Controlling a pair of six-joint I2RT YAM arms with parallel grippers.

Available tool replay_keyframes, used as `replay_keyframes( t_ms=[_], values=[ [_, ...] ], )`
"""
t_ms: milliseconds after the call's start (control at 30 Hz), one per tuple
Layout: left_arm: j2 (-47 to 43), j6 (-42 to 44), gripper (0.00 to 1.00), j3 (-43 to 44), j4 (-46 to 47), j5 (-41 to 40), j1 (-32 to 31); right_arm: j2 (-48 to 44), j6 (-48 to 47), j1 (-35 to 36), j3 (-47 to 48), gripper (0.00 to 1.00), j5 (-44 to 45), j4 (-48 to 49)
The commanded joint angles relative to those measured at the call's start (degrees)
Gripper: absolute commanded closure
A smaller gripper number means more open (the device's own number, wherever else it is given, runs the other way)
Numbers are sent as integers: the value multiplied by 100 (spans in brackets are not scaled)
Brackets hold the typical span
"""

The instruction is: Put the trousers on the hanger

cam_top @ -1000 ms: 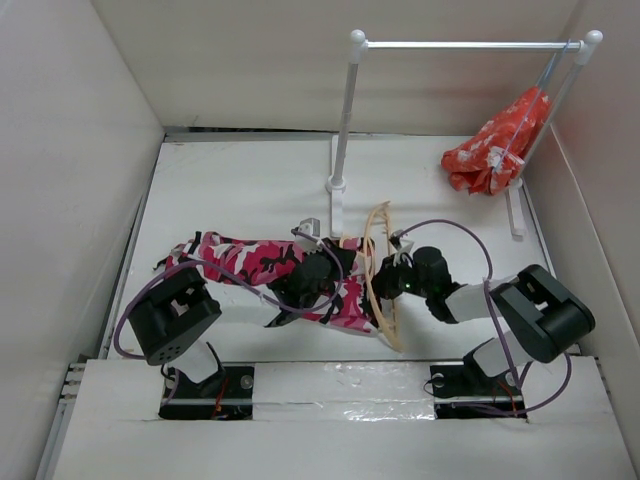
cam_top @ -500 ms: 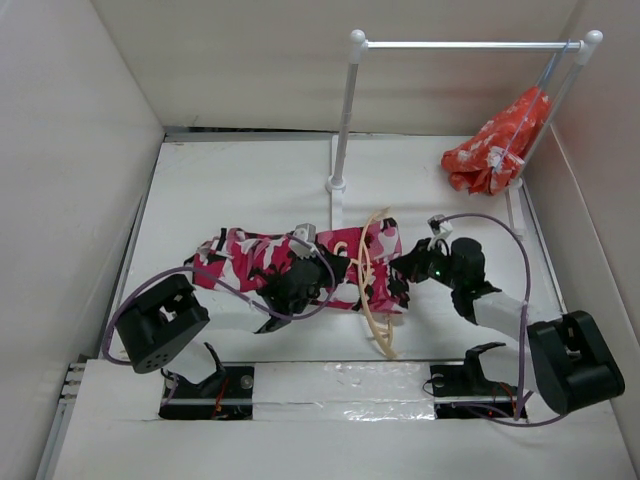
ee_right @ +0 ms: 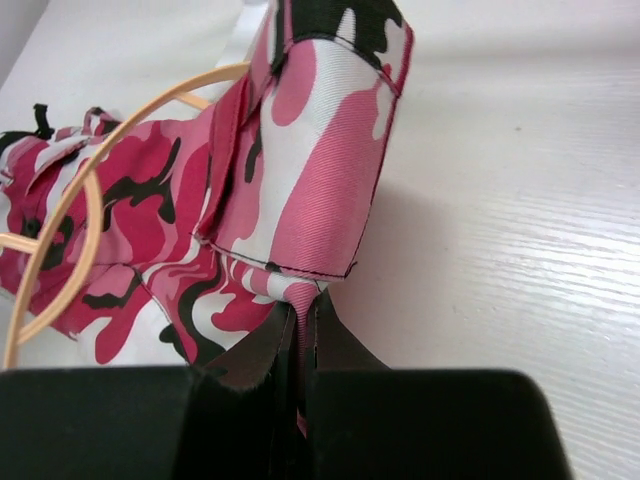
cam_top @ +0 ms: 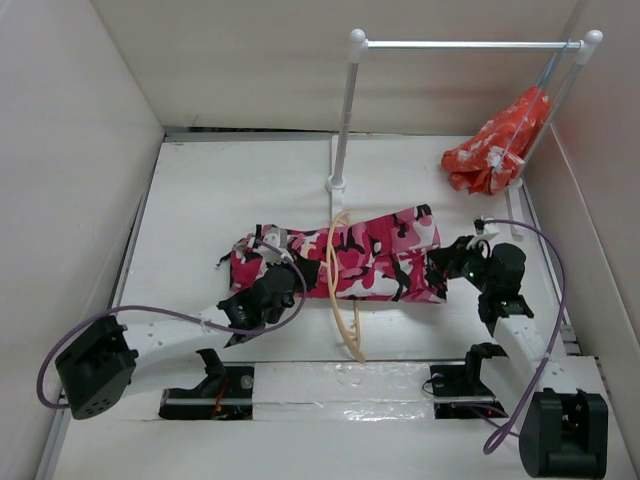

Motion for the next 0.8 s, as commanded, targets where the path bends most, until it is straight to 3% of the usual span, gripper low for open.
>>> replay_keyframes(
  t_ms=[0, 133, 367, 500, 767],
  values=[
    [-564, 527, 100, -53, -919, -479, 77, -222, -149, -154, -26, 100, 199, 53],
    [-891, 668, 100, -18, -877, -498, 138, -82, -201, -154, -52, 100, 119, -26],
    [-285, 976, 100, 579, -770, -497, 191, 94, -202, -207, -236, 100, 277, 70],
    [-328, 1116, 100, 747, -886, -726, 191, 33, -237, -347, -298, 100, 182, 26],
    [-328, 1196, 100, 1081, -579, -375, 191, 217, -245, -400, -289, 100, 102, 44]
  ],
)
